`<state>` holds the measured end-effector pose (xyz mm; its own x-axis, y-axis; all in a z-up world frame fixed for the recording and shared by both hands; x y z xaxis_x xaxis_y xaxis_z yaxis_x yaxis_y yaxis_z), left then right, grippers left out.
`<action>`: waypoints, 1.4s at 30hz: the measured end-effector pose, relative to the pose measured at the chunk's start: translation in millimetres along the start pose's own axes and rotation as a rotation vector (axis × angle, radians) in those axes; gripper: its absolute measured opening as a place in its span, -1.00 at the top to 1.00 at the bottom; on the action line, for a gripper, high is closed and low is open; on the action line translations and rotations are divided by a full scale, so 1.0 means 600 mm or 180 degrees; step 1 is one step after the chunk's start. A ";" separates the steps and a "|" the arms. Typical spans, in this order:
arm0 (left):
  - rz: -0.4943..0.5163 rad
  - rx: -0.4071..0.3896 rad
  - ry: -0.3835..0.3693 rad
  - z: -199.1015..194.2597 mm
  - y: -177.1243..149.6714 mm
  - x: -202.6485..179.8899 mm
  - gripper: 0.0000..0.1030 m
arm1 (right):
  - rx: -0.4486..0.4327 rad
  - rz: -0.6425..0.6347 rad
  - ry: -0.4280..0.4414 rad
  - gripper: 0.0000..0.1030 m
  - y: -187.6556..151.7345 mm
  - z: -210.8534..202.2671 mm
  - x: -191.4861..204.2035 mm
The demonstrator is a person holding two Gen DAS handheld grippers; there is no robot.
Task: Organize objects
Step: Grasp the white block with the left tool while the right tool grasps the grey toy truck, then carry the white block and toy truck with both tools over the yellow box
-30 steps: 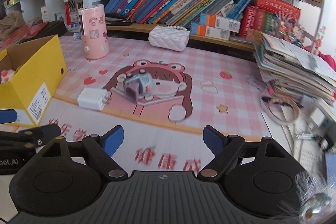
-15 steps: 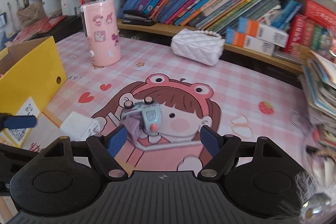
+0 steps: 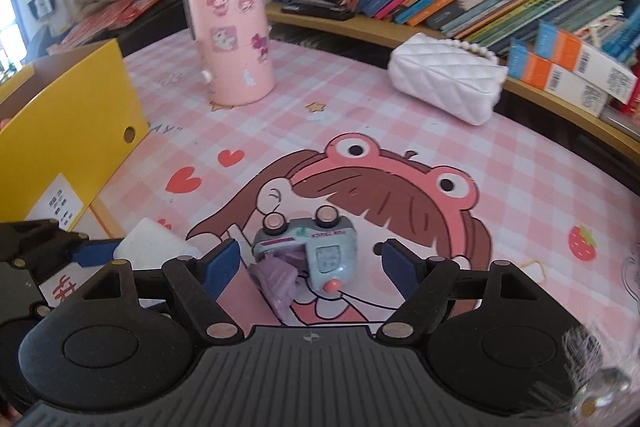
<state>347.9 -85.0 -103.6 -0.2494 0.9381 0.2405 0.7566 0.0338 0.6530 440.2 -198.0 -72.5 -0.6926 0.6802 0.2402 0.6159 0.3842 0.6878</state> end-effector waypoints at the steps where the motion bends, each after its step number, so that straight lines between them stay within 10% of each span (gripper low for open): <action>1: -0.0022 0.0025 0.0021 -0.002 -0.002 0.005 -0.26 | 0.0028 -0.0025 0.0004 -0.50 0.001 0.004 0.000; 11: -0.0313 0.0119 -0.0036 -0.039 -0.030 0.056 -0.25 | 0.0203 -0.0037 0.0021 -0.11 -0.006 0.039 -0.009; 42: -0.0716 -0.0168 -0.0529 -0.229 -0.149 0.221 -0.25 | -0.0355 0.0718 -0.0450 -0.11 -0.153 -0.204 0.213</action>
<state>164.1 -11.1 -31.6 -0.3015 0.9529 -0.0328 0.6599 0.2334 0.7142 249.1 -222.8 -21.1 -0.4788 0.8239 0.3033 0.6978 0.1476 0.7009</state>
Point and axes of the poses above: each gripper's, at about its wrist camera, not at the fingertips, and z roughly the way its jaws point, x to its left, y to its top, the point moved 2 cm from there along z, roughly the way its jaws point, and after that the axes turned 15 degrees about y, right-handed, at the moved point
